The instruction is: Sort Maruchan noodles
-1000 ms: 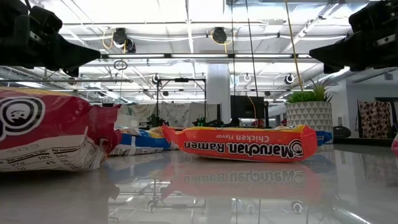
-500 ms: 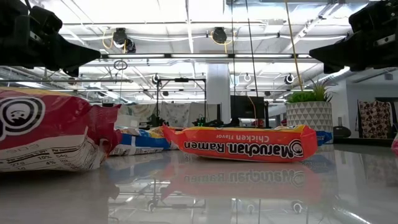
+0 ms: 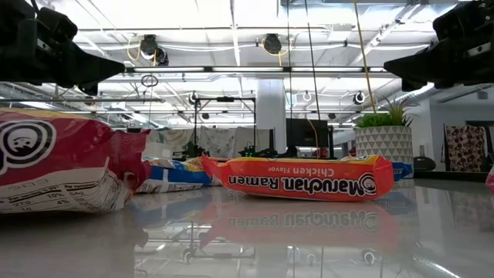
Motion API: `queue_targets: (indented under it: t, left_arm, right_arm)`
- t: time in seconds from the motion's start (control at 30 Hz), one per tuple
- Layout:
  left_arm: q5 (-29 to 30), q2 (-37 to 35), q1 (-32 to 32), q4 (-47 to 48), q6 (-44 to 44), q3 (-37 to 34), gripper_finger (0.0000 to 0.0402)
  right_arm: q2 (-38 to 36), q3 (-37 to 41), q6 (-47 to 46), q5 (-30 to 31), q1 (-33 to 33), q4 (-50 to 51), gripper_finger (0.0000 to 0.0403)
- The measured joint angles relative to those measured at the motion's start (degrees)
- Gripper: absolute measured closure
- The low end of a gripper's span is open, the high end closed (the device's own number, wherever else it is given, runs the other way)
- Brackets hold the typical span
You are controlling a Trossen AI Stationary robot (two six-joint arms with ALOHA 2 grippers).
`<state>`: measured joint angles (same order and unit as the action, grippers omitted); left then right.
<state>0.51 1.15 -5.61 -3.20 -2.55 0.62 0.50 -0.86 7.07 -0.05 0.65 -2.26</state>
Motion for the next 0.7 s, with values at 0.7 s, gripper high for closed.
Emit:
queue_targets:
  t: [0.7]
  left_arm:
    - [0.0, 0.0, 0.0, 0.0, 0.0, 0.0, 0.0398]
  right_arm:
    - [0.0, 0.0, -19.0, -1.4, 0.0, -0.9, 0.0403]
